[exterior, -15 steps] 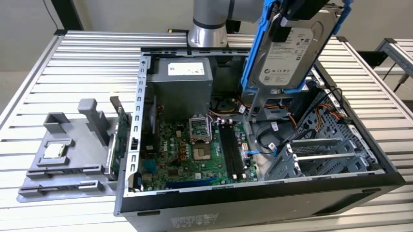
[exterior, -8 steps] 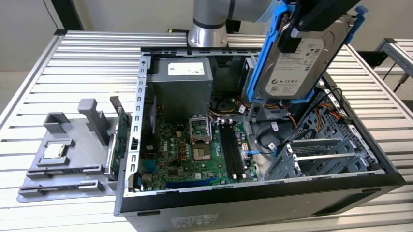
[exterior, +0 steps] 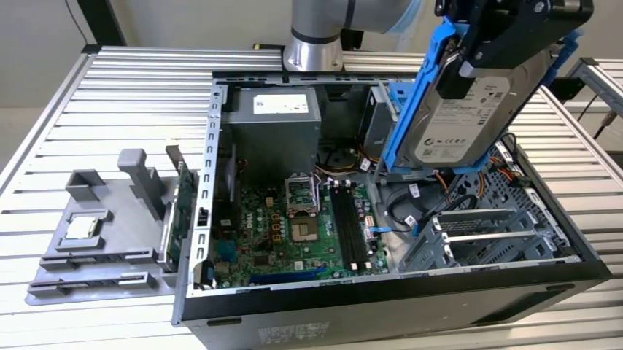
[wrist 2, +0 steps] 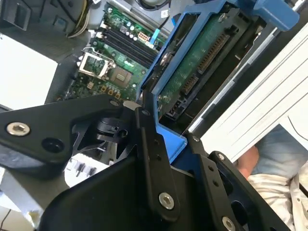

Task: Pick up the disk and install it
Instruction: 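Pick up the disk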

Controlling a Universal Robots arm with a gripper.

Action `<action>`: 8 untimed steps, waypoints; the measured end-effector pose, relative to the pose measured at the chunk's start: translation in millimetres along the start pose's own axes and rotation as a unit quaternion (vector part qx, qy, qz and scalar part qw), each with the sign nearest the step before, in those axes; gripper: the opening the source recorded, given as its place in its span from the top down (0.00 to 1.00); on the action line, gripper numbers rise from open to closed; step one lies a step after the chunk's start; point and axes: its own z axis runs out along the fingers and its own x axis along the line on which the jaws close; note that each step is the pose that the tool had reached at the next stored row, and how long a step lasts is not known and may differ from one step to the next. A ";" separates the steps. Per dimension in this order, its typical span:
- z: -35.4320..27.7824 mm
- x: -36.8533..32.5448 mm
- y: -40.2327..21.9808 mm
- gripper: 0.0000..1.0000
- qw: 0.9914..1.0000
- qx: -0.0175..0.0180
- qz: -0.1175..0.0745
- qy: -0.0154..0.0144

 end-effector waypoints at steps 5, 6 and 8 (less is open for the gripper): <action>-0.2 14.3 -6.0 1.00 1.000 0.000 0.000 0.000; -0.1 17.2 -7.5 1.00 1.000 0.000 0.000 0.000; -0.2 22.1 -10.7 1.00 1.000 0.000 0.000 0.000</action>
